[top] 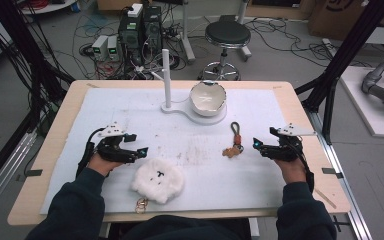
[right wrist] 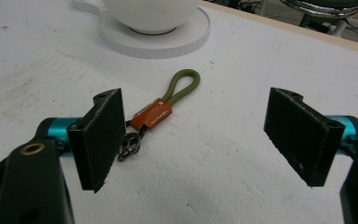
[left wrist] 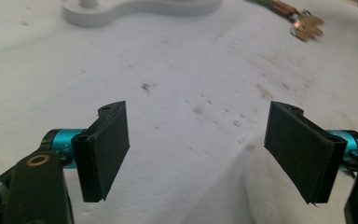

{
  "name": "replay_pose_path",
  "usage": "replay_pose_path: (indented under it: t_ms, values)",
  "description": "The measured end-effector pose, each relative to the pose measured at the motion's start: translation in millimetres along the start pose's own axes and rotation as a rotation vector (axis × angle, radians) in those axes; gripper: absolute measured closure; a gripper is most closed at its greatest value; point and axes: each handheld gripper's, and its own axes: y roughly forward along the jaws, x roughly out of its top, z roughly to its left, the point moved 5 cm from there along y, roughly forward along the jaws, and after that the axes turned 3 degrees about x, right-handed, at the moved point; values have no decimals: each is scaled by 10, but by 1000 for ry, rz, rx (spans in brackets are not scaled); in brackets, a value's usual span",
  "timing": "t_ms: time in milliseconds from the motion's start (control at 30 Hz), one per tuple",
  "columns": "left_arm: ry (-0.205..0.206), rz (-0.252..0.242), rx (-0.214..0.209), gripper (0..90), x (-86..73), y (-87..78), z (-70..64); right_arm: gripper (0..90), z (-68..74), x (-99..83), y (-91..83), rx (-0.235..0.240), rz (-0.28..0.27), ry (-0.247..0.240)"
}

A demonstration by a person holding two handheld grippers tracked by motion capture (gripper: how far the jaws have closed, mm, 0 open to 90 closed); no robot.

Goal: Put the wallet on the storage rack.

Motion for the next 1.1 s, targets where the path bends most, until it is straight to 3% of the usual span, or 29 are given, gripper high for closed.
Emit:
replay_pose_path:
  t_ms: [133, 233, 300, 400, 500, 533, 567, 600, 633, 733, 900, 967, 1000, 1067, 1100]
  values:
    - [-3, 14, -50, 245, -14, 18, -52, 210, 10, 4, -4, 0, 1, 2]
    - [-10, 58, -57, 249, -55, 44, -64, 211, 34, 14, 3, 0, 2, -4]
    - [9, 128, -74, 329, -115, 79, -102, 211, 70, 23, 13, 6, 6, -11]
    - [29, 153, -85, 389, -135, 103, -131, 211, 96, 27, 20, 7, 11, -15]
    - [43, 174, -102, 512, -158, 127, -160, 211, 115, 34, 33, 9, 15, -23]
    - [40, 180, -114, 512, -162, 127, -169, 211, 115, 34, 33, 9, 15, -23]
    - [39, 184, -135, 646, -162, 126, -179, 211, 123, 36, 43, 13, 15, -21]
    - [41, 184, -160, 646, -162, 123, -202, 211, 123, 36, 43, 13, 15, -21]
    - [53, 183, -172, 790, -161, 121, -229, 211, 129, 34, 58, 17, 19, -19]
    - [52, 182, -171, 848, -139, 115, -245, 211, 141, 32, 76, 23, 26, -22]
    - [17, 88, -138, 870, -23, 60, -211, 211, 167, 47, 82, 34, 18, -20]
    - [-14, -7, -126, 874, 95, -14, -183, 211, 193, 56, 90, 48, 18, -20]
    - [-14, -7, -126, 876, 95, -14, -183, 211, 193, 56, 90, 48, 18, -20]
    - [-38, -73, -109, 879, 168, -67, -163, 211, 237, 74, 98, 61, 15, -25]
    - [-59, -145, -83, 883, 246, -115, -155, 211, 289, 98, 109, 79, 10, -28]
